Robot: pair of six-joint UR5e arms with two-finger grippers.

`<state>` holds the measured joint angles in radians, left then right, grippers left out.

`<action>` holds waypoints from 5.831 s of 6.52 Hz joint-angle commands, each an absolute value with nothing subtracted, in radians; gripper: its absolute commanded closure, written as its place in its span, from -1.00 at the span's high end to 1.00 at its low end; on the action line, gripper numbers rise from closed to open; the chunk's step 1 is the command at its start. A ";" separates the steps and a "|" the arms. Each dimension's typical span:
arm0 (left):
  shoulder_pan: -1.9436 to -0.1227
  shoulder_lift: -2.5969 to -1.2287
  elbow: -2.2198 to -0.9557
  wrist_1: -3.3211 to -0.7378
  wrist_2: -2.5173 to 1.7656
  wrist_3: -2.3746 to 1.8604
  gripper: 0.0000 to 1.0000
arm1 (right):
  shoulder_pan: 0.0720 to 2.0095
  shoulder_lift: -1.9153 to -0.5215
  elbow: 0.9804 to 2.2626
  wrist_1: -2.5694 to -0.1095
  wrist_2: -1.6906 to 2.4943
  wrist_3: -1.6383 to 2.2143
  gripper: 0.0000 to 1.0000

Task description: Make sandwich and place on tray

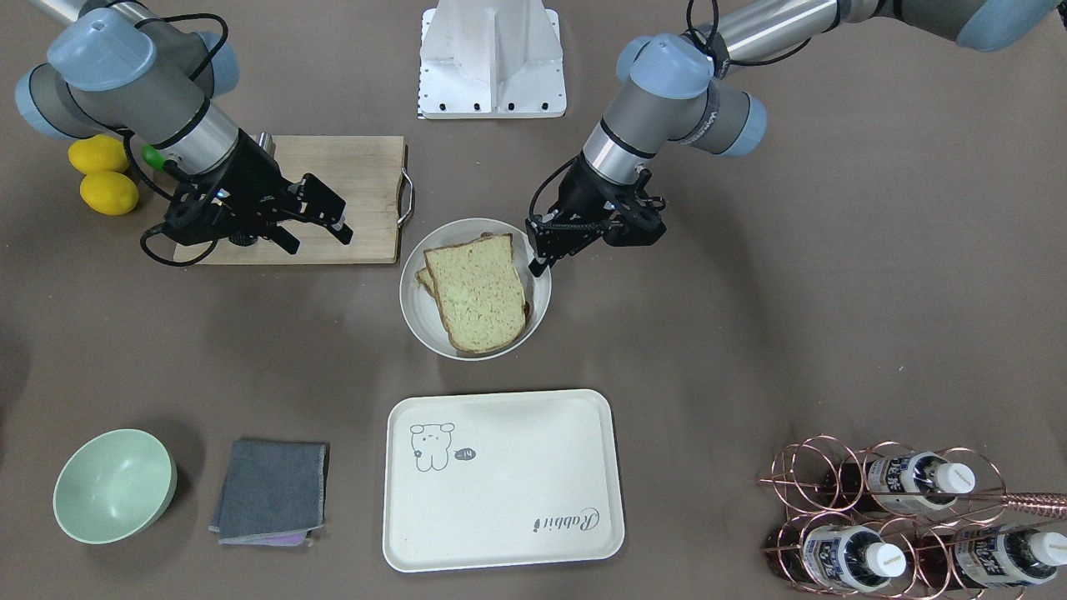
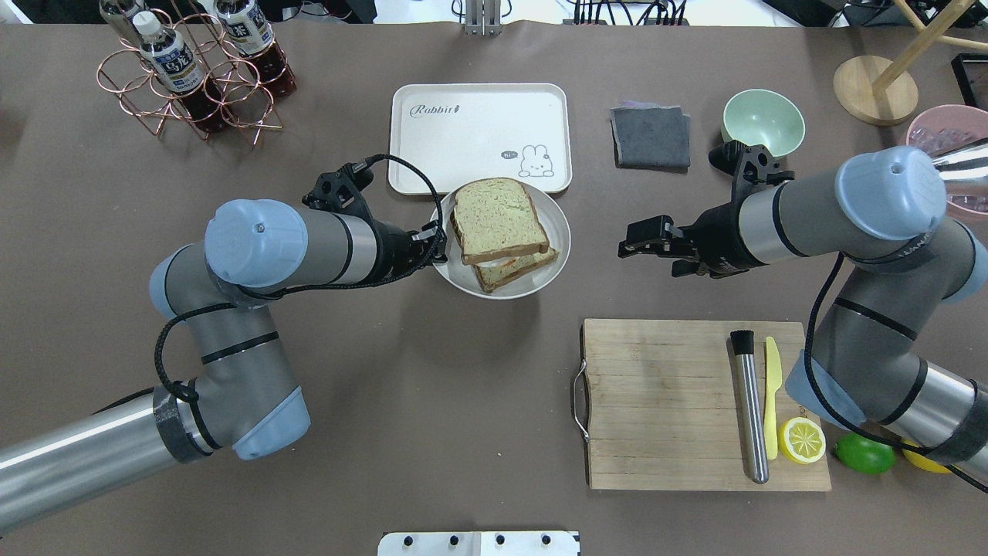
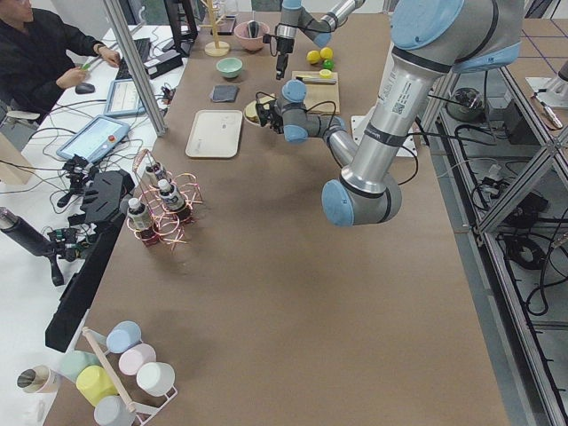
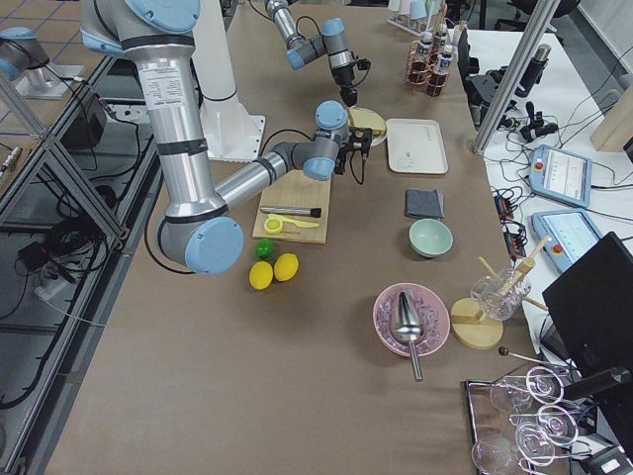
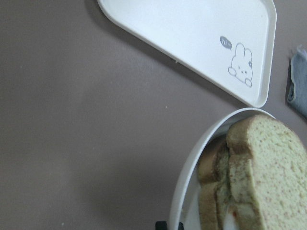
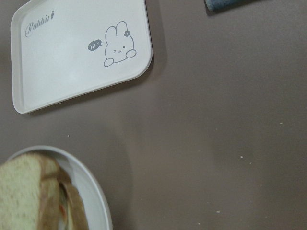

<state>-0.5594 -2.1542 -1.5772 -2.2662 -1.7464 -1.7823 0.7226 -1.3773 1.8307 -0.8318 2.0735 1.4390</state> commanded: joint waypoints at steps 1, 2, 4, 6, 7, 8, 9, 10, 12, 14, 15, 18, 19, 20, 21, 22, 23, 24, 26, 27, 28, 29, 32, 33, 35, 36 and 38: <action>-0.621 -2.225 -1.472 -2.272 -1.747 -1.853 -1.00 | 0.735 -1.420 1.832 -0.787 2.091 1.437 0.99; -0.639 -2.293 -1.385 -2.287 -1.732 -1.903 -1.00 | 0.735 -1.424 1.832 -0.787 2.091 1.437 0.99; -0.649 -2.351 -1.190 -2.460 -1.652 -1.985 -1.00 | 0.733 -1.422 1.824 -0.787 2.086 1.436 0.99; -0.660 -2.414 -1.054 -2.502 -1.635 -1.983 -1.00 | 0.733 -1.422 1.824 -0.787 2.083 1.436 0.99; -0.660 -2.445 -1.002 -2.510 -1.614 -1.980 -1.00 | 0.735 -1.422 1.822 -0.787 2.083 1.427 0.99; -0.660 -2.451 -0.979 -2.511 -1.609 -1.979 -1.00 | 0.735 -1.424 1.824 -0.787 2.083 1.427 0.99; -0.655 -2.454 -0.962 -2.510 -1.591 -1.948 -1.00 | 0.735 -1.427 1.825 -0.787 2.083 1.427 0.99; -0.652 -2.454 -0.960 -2.510 -1.591 -1.925 -1.00 | 0.733 -1.425 1.824 -0.787 2.080 1.427 0.99; -0.635 -2.453 -0.960 -2.510 -1.588 -1.922 0.16 | 0.732 -1.416 1.807 -0.787 2.074 1.427 0.99; -0.634 -2.453 -0.960 -2.511 -1.582 -1.922 0.23 | 0.732 -1.413 1.805 -0.787 2.074 1.427 0.99; -0.647 -2.453 -0.966 -2.510 -1.592 -1.921 0.23 | 0.732 -1.411 1.805 -0.787 2.075 1.427 0.99; -0.753 -2.390 -1.058 -2.504 -1.753 -1.833 0.22 | 0.730 -1.410 1.816 -0.787 2.075 1.437 0.99; -0.759 -2.364 -1.090 -2.502 -1.756 -1.807 0.99 | 0.730 -1.410 1.816 -0.787 2.075 1.439 0.99; -0.770 -2.315 -1.151 -2.500 -1.782 -1.774 0.96 | 0.730 -1.410 1.813 -0.787 2.077 1.430 0.99; -0.799 -2.240 -1.240 -2.490 -1.860 -1.764 0.96 | 0.738 -1.411 1.810 -0.787 2.082 1.427 0.99; -0.823 -2.171 -1.329 -2.456 -1.905 -1.734 0.96 | 0.756 -1.411 1.810 -0.793 2.091 1.425 0.99; -0.831 -2.110 -1.400 -2.433 -1.923 -1.657 0.96 | 0.779 -1.413 1.807 -0.802 2.111 1.396 0.99; -0.844 -2.041 -1.464 -2.421 -1.927 -1.607 0.96 | 0.828 -1.419 1.802 -0.843 2.159 1.335 0.99; -0.955 -1.851 -1.608 -2.395 -2.056 -1.394 0.96 | 0.973 -1.443 1.807 -1.027 2.282 1.098 0.99; -1.060 -1.771 -1.617 -2.395 -2.151 -1.211 0.96 | 1.039 -1.519 1.807 -1.076 2.293 0.925 1.00; -1.163 -1.726 -1.612 -2.355 -2.224 -1.037 0.96 | 1.127 -1.592 1.804 -1.169 2.293 0.680 1.00; -1.263 -1.715 -1.612 -2.239 -2.273 -0.841 0.96 | 1.261 -1.629 1.801 -1.363 2.286 0.330 1.00; -1.435 -1.681 -1.609 -1.870 -2.275 -0.296 0.96 | 1.556 -1.603 1.607 -1.557 2.261 -0.165 1.00; -1.494 -1.689 -1.606 -1.729 -2.275 -0.106 0.96 | 1.596 -1.612 1.585 -1.565 2.263 -0.163 0.99; -1.571 -1.697 -1.574 -1.587 -2.331 -0.037 0.96 | 1.651 -1.611 1.505 -1.560 2.273 -0.161 0.99; -1.575 -1.697 -1.542 -1.571 -2.506 -0.043 0.96 | 1.651 -1.606 1.505 -1.554 2.292 -0.149 0.99; -1.578 -1.684 -1.540 -1.581 -2.526 -0.040 0.96 | 1.649 -1.605 1.503 -1.552 2.306 -0.109 0.99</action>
